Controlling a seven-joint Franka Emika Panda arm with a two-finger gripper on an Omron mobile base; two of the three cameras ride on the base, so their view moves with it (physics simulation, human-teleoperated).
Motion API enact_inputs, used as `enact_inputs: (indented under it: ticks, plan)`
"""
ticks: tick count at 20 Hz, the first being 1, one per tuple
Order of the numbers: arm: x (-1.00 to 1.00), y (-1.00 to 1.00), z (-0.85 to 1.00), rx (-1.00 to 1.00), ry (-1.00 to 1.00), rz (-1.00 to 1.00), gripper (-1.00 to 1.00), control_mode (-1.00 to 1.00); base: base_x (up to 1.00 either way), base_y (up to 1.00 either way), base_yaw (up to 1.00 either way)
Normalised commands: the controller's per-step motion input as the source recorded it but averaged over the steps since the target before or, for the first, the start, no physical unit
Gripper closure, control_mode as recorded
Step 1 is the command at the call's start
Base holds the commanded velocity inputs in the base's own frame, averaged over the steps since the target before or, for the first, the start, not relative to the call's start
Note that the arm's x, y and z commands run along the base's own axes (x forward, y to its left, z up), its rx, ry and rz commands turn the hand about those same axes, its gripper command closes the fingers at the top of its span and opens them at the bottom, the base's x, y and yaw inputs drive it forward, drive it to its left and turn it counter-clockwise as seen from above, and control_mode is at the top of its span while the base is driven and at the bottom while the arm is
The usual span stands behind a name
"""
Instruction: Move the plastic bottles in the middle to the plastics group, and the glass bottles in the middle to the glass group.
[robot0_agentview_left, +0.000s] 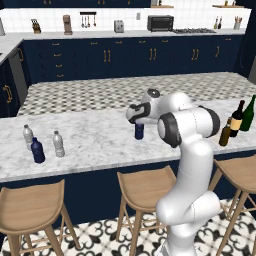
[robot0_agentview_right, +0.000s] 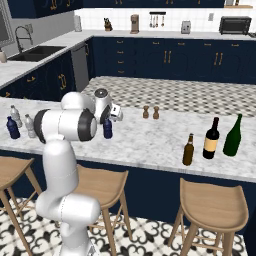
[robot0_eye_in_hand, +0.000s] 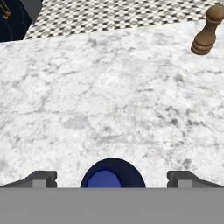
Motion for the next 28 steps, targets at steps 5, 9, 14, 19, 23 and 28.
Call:
enact_inputs:
  ticks: [5,9,14,19,23,28]
  plan:
    - [0.0,0.08,-0.17,0.0,0.03,0.01,-1.0,-1.0,0.0,0.0,0.0]
    - [0.0,0.0,0.0,0.0,0.0,0.0,-1.0,-1.0,0.0,0.0,0.0]
    - [0.0,0.0,0.0,0.0,0.0,0.0,1.0,-1.0,0.0,0.0,0.0]
    - [0.0,0.0,0.0,0.0,0.0,0.0,1.0,-1.0,0.0,0.0,0.0]
    - [0.0,0.0,0.0,0.0,0.0,0.0,1.0,-1.0,0.0,0.0,0.0]
    - [-0.4,0.07,0.26,0.0,-0.02,0.03,1.0,-1.0,0.0,0.0,0.0]
